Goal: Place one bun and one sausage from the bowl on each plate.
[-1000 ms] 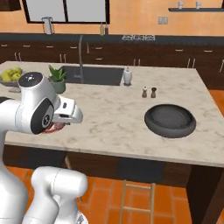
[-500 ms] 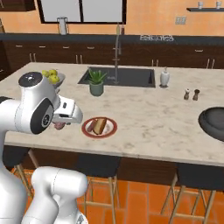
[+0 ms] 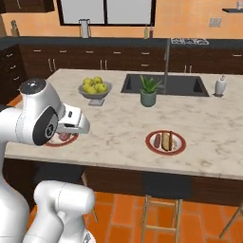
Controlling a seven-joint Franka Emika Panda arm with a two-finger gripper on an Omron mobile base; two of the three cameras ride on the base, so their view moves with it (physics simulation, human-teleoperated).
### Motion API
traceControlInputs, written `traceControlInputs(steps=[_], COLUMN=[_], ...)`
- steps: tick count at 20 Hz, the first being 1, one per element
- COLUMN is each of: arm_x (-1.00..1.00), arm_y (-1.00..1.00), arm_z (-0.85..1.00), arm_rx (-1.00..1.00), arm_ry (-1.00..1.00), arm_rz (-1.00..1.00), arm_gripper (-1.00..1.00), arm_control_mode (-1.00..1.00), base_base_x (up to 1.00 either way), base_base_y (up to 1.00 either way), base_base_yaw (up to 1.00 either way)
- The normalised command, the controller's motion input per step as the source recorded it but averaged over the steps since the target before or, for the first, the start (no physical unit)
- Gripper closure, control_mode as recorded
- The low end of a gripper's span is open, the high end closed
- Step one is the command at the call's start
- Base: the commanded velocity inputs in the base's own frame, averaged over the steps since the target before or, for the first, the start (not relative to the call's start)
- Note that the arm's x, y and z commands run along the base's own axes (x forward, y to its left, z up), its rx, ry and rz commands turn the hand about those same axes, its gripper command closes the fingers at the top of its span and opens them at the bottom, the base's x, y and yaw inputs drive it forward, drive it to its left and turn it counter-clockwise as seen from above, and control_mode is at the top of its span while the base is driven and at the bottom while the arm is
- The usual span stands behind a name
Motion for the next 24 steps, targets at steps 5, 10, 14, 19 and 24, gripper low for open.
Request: traceControlInputs(steps=[5,10,14,19,24], arm_x=[0.0,0.0,0.0,0.0,0.0], arm_y=[0.0,0.0,0.0,0.0,0.0], arm_z=[0.0,0.0,0.0,0.0,0.0], arm_rx=[0.0,0.0,0.0,0.0,0.0], arm_ry=[0.0,0.0,0.0,0.0,0.0], arm_rz=[0.0,0.0,0.0,0.0,0.0], arm_gripper=[1.0,1.0,1.0,1.0,1.0], arm_control_mode=[1.0,1.0,1.0,1.0,1.0], base_base_x=[0.12,0.18,0.25,0.46,0.43], base_base_y=[1.0,0.92,0.38,0.05,-0.24], base_base_yaw=[0.0,0.0,0.03,0.04,0.0])
